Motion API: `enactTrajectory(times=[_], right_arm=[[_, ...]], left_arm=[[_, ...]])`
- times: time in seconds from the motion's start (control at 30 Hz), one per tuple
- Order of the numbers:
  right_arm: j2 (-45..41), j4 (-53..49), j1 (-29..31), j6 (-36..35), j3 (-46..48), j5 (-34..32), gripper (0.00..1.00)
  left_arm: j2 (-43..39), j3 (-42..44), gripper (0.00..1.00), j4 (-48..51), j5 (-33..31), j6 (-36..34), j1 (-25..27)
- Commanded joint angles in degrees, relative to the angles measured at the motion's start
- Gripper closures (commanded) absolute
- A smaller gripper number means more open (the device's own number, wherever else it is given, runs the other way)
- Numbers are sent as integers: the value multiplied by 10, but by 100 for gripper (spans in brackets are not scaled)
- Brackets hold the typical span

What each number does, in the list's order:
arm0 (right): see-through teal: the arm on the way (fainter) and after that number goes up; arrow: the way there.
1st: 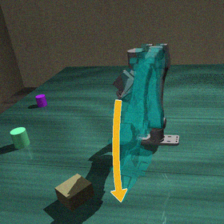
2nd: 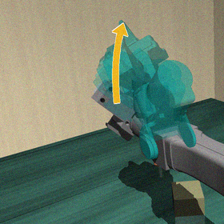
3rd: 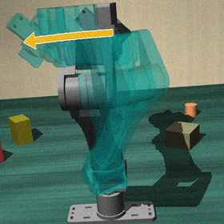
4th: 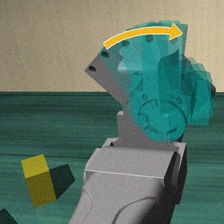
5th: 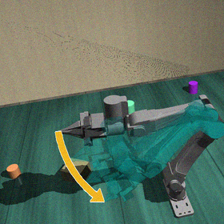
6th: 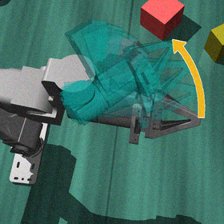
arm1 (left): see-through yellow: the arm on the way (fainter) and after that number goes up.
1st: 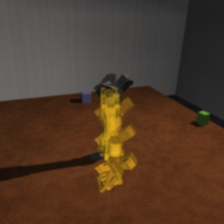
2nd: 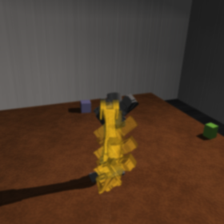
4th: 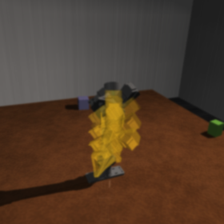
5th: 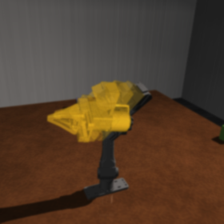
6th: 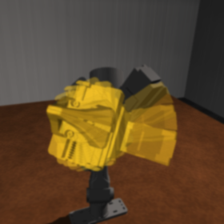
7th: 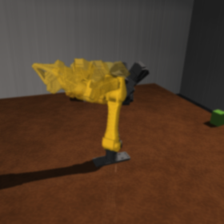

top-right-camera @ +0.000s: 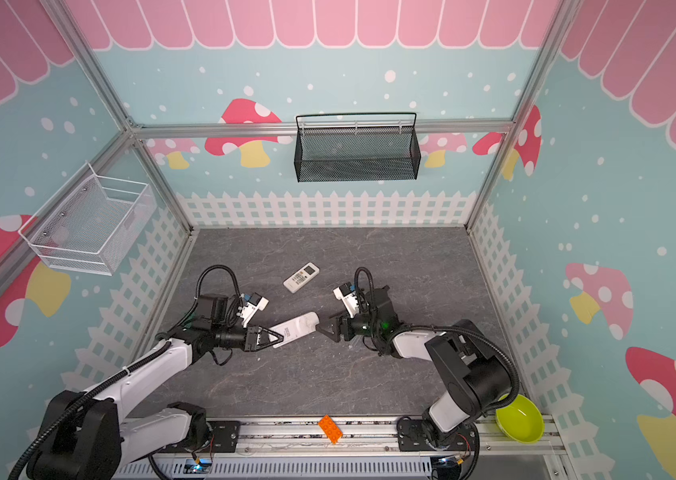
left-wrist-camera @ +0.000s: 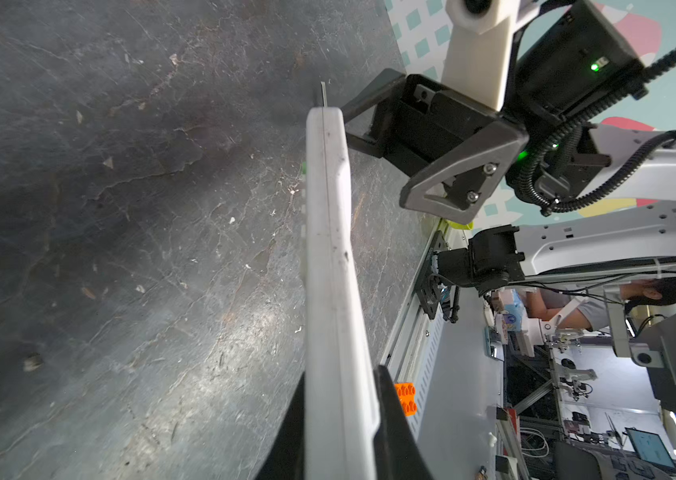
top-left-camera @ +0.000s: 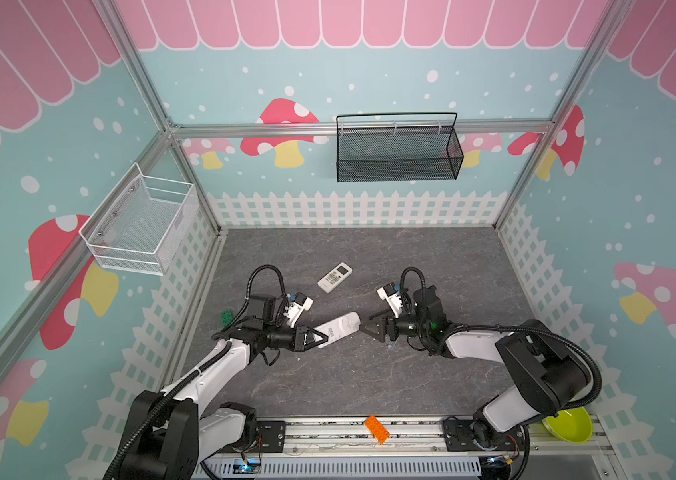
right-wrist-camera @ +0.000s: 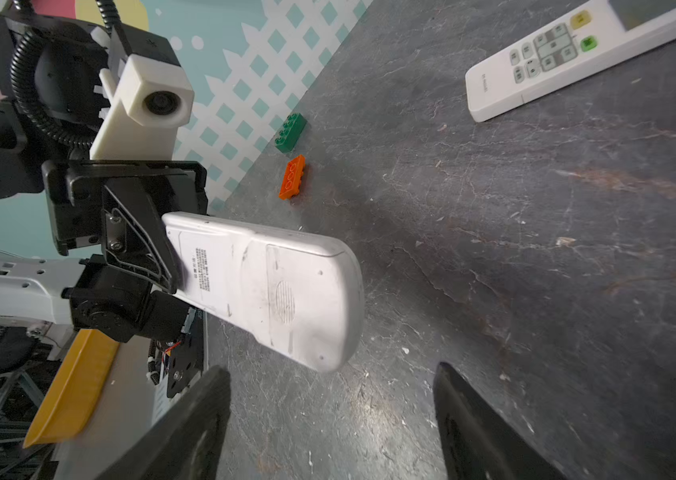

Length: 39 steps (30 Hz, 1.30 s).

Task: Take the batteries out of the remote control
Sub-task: 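Hold the remote in the left gripper while the right gripper reaches its battery cover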

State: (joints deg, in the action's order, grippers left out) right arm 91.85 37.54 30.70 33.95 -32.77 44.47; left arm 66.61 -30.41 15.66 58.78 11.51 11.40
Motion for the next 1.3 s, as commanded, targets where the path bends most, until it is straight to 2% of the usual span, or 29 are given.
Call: enactTrajectory(times=[0.0, 0.2, 1.27], right_arm=[[26, 49, 4, 26, -25, 43, 24], [64, 65, 9, 35, -56, 69, 31], [101, 35, 29, 22, -79, 58, 68]], left_arm=[[2, 2, 100, -43, 33, 22, 1], [4, 9, 100, -53, 34, 33, 0], [-7, 25, 100, -66, 44, 50, -7]])
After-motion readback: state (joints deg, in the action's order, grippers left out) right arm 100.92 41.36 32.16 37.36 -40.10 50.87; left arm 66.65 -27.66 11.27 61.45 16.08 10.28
